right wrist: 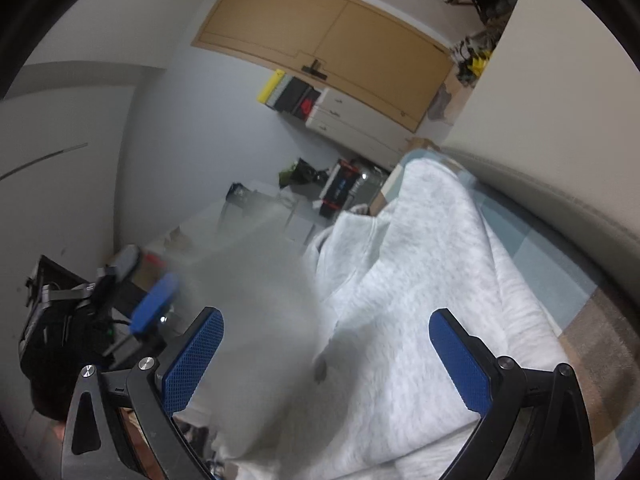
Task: Fold large clothes
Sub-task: 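Lay the sleeve across the hoodie body with the left tool and release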
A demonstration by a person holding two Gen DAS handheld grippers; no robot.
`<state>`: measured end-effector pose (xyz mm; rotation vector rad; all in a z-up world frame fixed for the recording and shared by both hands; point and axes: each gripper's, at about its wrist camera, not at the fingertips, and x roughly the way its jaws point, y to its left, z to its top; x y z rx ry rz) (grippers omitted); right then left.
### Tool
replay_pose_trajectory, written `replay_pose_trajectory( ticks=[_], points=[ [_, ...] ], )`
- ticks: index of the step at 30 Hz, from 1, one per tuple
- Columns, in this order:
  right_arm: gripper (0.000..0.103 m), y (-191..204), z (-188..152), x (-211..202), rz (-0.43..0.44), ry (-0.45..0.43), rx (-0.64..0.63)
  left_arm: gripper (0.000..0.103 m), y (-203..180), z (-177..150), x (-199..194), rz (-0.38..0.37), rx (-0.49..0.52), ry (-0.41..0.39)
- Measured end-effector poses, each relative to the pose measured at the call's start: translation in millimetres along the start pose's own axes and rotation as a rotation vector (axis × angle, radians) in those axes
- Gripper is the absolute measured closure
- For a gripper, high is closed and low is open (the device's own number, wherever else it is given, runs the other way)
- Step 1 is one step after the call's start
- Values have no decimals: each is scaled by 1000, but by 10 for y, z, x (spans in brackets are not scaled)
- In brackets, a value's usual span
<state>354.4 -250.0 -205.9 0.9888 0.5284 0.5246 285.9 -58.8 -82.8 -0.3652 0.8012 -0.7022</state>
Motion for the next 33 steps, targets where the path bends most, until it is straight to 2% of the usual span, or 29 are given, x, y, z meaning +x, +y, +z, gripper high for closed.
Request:
replay_pose_trajectory(
  ticks=[1, 3, 6, 8, 11, 14, 16, 18, 22, 26, 30, 31, 32, 33],
  points=[
    [0, 8, 2, 11, -3, 4, -8, 48, 22, -21, -101, -15, 5, -1],
    [0, 31, -5, 59, -9, 18, -26, 34, 90, -139, -446, -43, 33, -16],
    [0, 36, -15, 125, -36, 44, -48, 18, 277, -271, -979, 73, 59, -96],
    [0, 24, -14, 144, -51, 53, -57, 17, 592, -388, -1239, 184, 25, -152],
    [0, 18, -27, 140, -61, 52, -66, 17, 1276, -613, -1523, 344, -87, -153],
    [0, 23, -45, 98, -81, 44, -84, 18, 1994, -839, -1613, 352, -262, -89],
    [0, 43, -57, 88, -97, 36, -102, 18, 2249, -976, -1628, 330, -312, -54],
    [0, 84, -73, 59, -128, 15, -133, 18, 2139, -947, -1566, 294, -291, -99],
    [0, 237, -155, 138, -188, 34, -235, 18, 2030, -1090, -1482, 326, -135, -134],
    [0, 550, -281, 395, -377, 162, -428, 18, 2014, -972, -1484, 323, -138, -144],
    [0, 790, -295, 596, -520, 234, -566, 18, 1966, -809, -1411, 314, -148, -150],
    [0, 812, -266, 696, -588, 261, -598, 18, 1937, -787, -1382, 330, -138, -147],
    [1, 804, -240, 773, -640, 284, -615, 18, 1910, -776, -1355, 348, -125, -141],
    [10, 788, -196, 865, -716, 310, -633, 18, 1891, -764, -1328, 362, -114, -136]
  ],
)
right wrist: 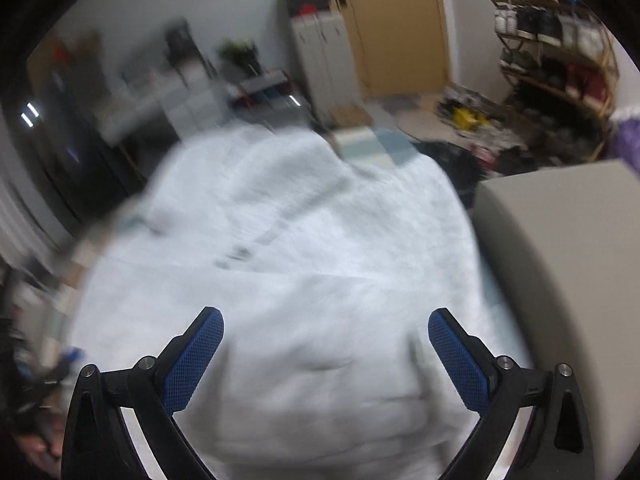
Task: Fold large clothes
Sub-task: 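Lay the sleeve across the hoodie body with the left tool and release, then grasp the hoodie side edge near the folded sleeve with the right tool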
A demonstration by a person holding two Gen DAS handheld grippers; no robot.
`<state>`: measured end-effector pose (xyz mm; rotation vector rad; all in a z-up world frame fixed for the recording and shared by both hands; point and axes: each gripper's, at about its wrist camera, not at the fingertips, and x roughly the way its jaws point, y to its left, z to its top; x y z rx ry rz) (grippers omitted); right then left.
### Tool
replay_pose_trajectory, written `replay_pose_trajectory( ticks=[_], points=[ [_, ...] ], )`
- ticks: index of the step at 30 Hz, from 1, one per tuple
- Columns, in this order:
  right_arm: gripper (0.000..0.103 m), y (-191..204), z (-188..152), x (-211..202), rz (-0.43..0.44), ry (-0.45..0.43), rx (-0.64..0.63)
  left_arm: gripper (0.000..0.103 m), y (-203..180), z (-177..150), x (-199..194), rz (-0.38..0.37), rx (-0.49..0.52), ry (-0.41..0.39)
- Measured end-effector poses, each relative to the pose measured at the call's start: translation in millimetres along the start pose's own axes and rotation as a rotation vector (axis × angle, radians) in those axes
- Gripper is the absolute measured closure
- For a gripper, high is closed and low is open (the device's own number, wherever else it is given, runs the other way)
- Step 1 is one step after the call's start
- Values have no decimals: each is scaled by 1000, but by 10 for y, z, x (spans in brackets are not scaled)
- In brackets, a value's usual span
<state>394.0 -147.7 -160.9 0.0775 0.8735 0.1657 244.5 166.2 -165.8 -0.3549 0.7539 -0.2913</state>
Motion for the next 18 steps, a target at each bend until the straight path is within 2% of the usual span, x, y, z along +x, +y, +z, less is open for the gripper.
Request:
replay_pose_trajectory(
  ticks=[1, 3, 5, 8, 9, 11, 12, 13, 17, 18],
  points=[
    [21, -8, 47, 32, -31, 9, -13, 18, -21, 9, 7, 5, 4, 1],
    [20, 28, 102, 106, -65, 38, -47, 17, -22, 8, 17, 6, 2, 0],
    [21, 47, 126, 259, -123, 127, -86, 17, -23, 15, 33, 7, -1, 0],
    [29, 80, 61, 425, -119, 231, -133, 17, -26, 10, 42, 8, 1, -1],
    [29, 98, 32, 446, -132, 237, -150, 17, -21, 9, 43, 5, -3, -1],
    [36, 101, -11, 466, -138, 243, -149, 17, -17, 10, 54, -1, -8, -3],
    [45, 101, -26, 467, -128, 248, -144, 17, -21, 9, 61, -1, -7, -4],
    [47, 104, -32, 454, -118, 252, -143, 17, -22, 9, 63, -1, -7, -3],
    [45, 87, 50, 302, -84, 220, -136, 17, -12, 18, 81, -11, -16, -6],
    [36, 28, 91, 228, -75, 193, -102, 17, -10, 21, 90, -12, -17, -6]
  ],
)
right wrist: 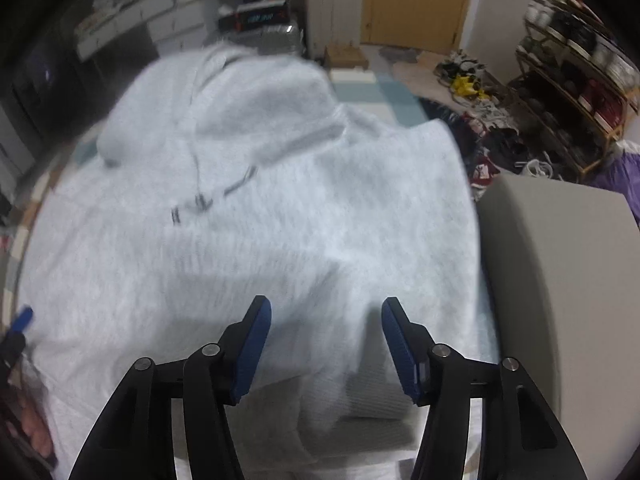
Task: Fold large clothes
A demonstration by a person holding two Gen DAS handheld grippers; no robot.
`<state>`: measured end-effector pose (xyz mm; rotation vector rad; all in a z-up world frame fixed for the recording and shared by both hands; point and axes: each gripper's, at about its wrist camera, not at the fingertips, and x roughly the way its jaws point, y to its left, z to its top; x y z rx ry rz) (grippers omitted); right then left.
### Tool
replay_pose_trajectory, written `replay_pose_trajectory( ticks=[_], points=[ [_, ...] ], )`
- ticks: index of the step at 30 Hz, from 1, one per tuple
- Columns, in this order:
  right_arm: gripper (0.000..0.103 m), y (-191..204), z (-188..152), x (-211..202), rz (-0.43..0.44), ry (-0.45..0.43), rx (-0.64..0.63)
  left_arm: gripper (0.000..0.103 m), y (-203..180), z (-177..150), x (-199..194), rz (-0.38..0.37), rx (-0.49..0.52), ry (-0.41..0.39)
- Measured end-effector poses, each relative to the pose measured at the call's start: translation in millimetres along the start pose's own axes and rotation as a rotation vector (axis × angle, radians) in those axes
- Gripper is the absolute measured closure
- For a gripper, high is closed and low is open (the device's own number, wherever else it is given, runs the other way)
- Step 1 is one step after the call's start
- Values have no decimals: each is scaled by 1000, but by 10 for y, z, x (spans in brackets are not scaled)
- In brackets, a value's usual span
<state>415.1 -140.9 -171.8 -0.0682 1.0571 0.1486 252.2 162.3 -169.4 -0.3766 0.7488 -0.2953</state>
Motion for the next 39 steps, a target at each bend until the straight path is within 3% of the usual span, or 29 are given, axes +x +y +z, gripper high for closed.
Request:
replay_pose_trajectory(
  ticks=[1, 4, 6, 10, 19, 23, 28, 31, 34, 39],
  points=[
    [27, -92, 12, -62, 11, -27, 43, 17, -4, 3, 13, 0, 1, 0],
    [25, -354, 13, -95, 5, -17, 157, 17, 0, 4, 12, -1, 0, 0],
    [25, -445, -22, -16, -3, 14, 158, 17, -1, 4, 17, -2, -2, 0],
    [27, -290, -172, 133, -62, 51, 19, 17, -19, 10, 48, 0, 1, -1],
    [38, 113, -230, 3, -206, -2, -177, 17, -23, 18, 76, -10, -7, -3],
    [43, 123, -287, 4, -217, -21, -204, 17, -23, 19, 77, -11, -8, -4],
    [59, 156, -323, 81, -199, -20, -270, 17, -26, 26, 84, -7, -5, -2],
    [90, 156, -272, 129, -114, 17, -253, 17, -31, 26, 87, -8, -6, -2],
    [103, 137, -193, 123, -76, 41, -211, 17, -29, 27, 86, -6, -5, -1],
    [103, 99, -91, -115, -20, -16, -160, 17, -30, 29, 91, -6, -6, -1]
  ],
)
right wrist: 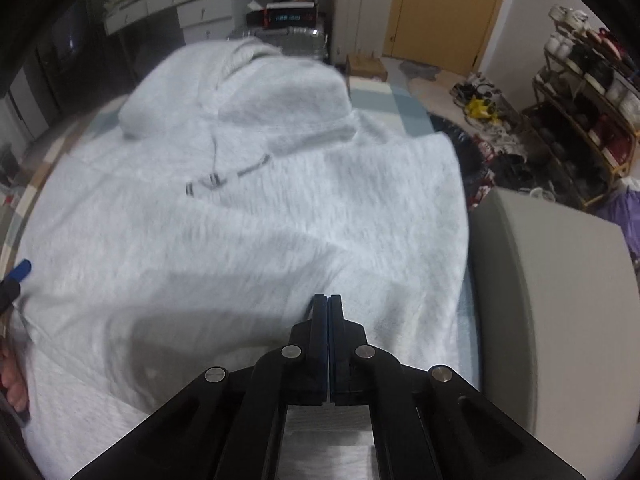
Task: Fold large clothes
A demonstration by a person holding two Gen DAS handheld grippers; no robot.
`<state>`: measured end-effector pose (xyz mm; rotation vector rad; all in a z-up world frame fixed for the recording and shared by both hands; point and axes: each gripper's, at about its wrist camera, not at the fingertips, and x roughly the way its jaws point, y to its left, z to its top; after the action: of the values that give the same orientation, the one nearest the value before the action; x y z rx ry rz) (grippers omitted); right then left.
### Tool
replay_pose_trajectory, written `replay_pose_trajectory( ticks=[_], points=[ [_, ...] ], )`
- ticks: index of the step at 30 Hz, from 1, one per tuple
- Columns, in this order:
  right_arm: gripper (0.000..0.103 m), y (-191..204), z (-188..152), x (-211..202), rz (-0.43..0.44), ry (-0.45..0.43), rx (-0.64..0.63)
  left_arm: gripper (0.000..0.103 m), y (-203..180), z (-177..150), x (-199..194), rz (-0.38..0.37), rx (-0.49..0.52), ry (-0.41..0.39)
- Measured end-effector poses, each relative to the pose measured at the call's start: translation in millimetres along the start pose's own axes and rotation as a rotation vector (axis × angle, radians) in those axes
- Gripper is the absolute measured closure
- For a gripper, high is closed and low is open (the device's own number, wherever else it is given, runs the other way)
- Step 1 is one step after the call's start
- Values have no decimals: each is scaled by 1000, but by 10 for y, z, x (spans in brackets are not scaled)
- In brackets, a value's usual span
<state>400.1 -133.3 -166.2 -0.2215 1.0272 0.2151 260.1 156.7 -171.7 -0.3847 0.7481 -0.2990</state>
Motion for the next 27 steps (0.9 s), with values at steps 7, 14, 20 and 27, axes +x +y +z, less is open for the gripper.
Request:
replay_pose_trajectory(
  ticks=[7, 14, 20, 27],
  points=[
    [99, -260, 48, -105, 68, 15, 127, 17, 1, 0, -3, 2, 0, 1],
    [62, -424, -162, 241, 32, 80, 155, 17, -2, 3, 4, -2, -3, 0],
    [59, -464, -193, 301, 54, 69, 165, 17, -4, 5, 8, -1, -2, 1],
    [75, -531, -181, 318, 116, 62, 228, 17, -6, 7, 11, -1, -3, 1]
  ],
)
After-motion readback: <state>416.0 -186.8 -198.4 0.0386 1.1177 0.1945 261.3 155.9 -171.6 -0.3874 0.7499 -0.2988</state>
